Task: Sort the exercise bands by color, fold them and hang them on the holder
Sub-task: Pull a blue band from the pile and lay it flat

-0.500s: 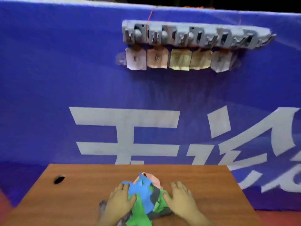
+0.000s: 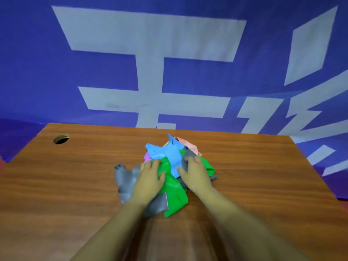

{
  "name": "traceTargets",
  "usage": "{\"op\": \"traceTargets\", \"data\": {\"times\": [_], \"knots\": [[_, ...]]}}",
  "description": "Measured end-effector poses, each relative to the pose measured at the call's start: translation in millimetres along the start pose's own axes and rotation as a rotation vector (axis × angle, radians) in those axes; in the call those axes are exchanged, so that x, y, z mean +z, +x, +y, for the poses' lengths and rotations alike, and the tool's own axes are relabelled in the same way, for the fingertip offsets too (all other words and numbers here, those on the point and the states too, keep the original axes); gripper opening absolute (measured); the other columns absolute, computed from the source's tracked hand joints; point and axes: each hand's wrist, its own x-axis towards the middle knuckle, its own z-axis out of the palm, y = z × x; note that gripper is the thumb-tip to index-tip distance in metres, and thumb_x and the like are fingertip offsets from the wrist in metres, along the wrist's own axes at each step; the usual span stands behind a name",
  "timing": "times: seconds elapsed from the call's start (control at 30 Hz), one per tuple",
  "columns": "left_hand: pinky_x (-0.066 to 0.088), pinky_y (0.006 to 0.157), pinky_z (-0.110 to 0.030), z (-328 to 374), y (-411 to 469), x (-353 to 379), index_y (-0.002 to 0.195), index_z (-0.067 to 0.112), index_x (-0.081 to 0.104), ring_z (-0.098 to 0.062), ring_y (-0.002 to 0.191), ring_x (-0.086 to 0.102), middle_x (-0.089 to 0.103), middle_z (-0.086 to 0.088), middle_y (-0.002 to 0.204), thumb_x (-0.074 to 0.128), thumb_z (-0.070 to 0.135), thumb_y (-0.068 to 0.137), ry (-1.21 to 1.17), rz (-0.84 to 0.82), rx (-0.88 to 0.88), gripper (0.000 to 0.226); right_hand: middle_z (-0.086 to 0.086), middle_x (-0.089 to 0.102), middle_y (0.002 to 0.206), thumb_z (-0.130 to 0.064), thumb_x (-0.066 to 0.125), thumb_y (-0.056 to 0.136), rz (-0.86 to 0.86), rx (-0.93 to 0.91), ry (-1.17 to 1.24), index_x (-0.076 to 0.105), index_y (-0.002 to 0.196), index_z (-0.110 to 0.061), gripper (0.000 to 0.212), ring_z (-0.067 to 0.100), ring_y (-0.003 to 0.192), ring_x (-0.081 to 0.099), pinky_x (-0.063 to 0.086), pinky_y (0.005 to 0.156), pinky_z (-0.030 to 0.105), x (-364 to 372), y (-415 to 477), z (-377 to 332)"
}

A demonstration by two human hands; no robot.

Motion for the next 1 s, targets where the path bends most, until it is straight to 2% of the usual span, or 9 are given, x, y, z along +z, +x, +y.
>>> {"op": "traceTargets", "data": {"times": [0.1, 0.17, 0.3, 0.4, 0.5, 0.6, 0.73, 0.87, 1.0], "knots": [[0.034, 0.093, -0.042, -9.3, -0.3, 9.1, 0.124, 0.01, 0.057, -0.036, 0.104, 0.049, 0.058, -0.015, 0.114, 0.032, 0.049, 0.077, -0.017, 0.051, 0.033, 0.066, 0.018, 0.065, 0.107, -0.024, 0.072, 0.084, 0.051, 0.057, 0.19, 0.059, 0.106, -0.007, 0.032, 0.032, 0.105, 0.059, 0.043, 0.082, 0.035, 9.4, 5.0, -0.2], [0.033, 0.092, -0.041, -10.4, -0.6, 9.8, 0.124, 0.009, 0.056, -0.036, 0.104, 0.049, 0.058, -0.015, 0.115, 0.038, 0.045, 0.08, -0.017, 0.065, 0.04, 0.059, 0.014, 0.067, 0.097, -0.017, 0.074, 0.082, 0.057, 0.07, 0.271, 0.055, 0.097, -0.012, 0.024, 0.028, 0.094, 0.061, 0.037, 0.069, 0.029, 8.2, 3.9, 0.0], [0.035, 0.096, -0.042, -3.6, -4.2, 4.6, 0.125, 0.01, 0.056, -0.037, 0.108, 0.048, 0.058, -0.016, 0.118, 0.058, 0.029, 0.087, -0.03, 0.076, 0.046, 0.043, 0.003, 0.061, 0.082, -0.013, 0.075, 0.08, 0.082, 0.061, 0.336, 0.057, 0.081, -0.013, 0.018, 0.019, 0.08, 0.055, 0.031, 0.064, 0.024, 0.4, -4.3, 3.0], [0.037, 0.098, -0.042, 4.1, -8.4, -0.6, 0.127, 0.014, 0.055, -0.037, 0.112, 0.047, 0.058, -0.013, 0.121, 0.063, 0.027, 0.088, -0.033, 0.067, 0.022, 0.041, -0.007, 0.045, 0.056, -0.01, 0.073, 0.08, 0.096, -0.004, 0.334, 0.046, 0.056, -0.018, 0.037, 0.015, 0.06, 0.044, 0.032, 0.057, 0.025, -9.9, -17.4, 1.4], [0.04, 0.097, -0.043, 7.2, -11.1, -10.1, 0.126, 0.016, 0.056, -0.038, 0.111, 0.051, 0.059, -0.013, 0.118, 0.06, 0.029, 0.086, -0.095, 0.034, -0.034, 0.042, -0.006, 0.052, 0.06, -0.009, 0.072, 0.079, 0.219, -0.096, 0.449, 0.054, 0.063, -0.017, 0.025, 0.013, 0.06, 0.046, 0.033, 0.053, 0.02, -36.4, -29.9, -9.5], [0.043, 0.096, -0.041, 12.1, -13.8, -26.7, 0.119, 0.013, 0.061, -0.037, 0.109, 0.055, 0.061, -0.015, 0.114, 0.053, 0.026, 0.083, -0.199, 0.125, -0.021, 0.039, -0.007, 0.054, 0.065, -0.006, 0.072, 0.08, 0.284, -0.189, 0.588, 0.058, 0.074, -0.013, 0.017, 0.003, 0.056, 0.048, 0.036, 0.056, 0.016, -76.8, -41.8, -28.8], [0.042, 0.077, -0.017, 49.7, -30.2, -71.0, 0.103, 0.017, 0.066, -0.013, 0.094, 0.059, 0.066, 0.001, 0.101, 0.055, 0.02, 0.096, -0.494, 0.249, 0.072, 0.013, -0.001, 0.052, 0.062, -0.003, 0.069, 0.084, 0.249, -0.267, 0.75, 0.058, 0.077, -0.009, 0.015, -0.003, 0.043, 0.044, 0.035, 0.05, 0.012, -126.9, -67.9, -53.4], [0.041, 0.073, -0.005, 97.2, -57.8, -113.7, 0.101, 0.025, 0.065, 0.011, 0.082, 0.057, 0.066, 0.013, 0.097, 0.056, 0.03, 0.097, -0.763, 0.264, 0.215, 0.011, 0.002, 0.055, 0.066, -0.006, 0.07, 0.084, 0.272, -0.317, 0.817, 0.054, 0.071, -0.017, 0.023, 0.013, 0.062, 0.053, 0.042, 0.058, 0.02, -161.1, -97.1, -70.0], [0.049, 0.077, -0.019, 125.4, -80.4, -138.8, 0.103, 0.026, 0.069, -0.001, 0.086, 0.062, 0.071, 0.01, 0.1, 0.066, 0.029, 0.091, -0.827, 0.205, 0.332, 0.013, 0.002, 0.054, 0.068, -0.006, 0.067, 0.085, 0.231, -0.334, 0.895, 0.055, 0.075, -0.014, 0.018, 0.013, 0.062, 0.053, 0.045, 0.054, 0.02, -184.2, -127.1, -76.5]]}}
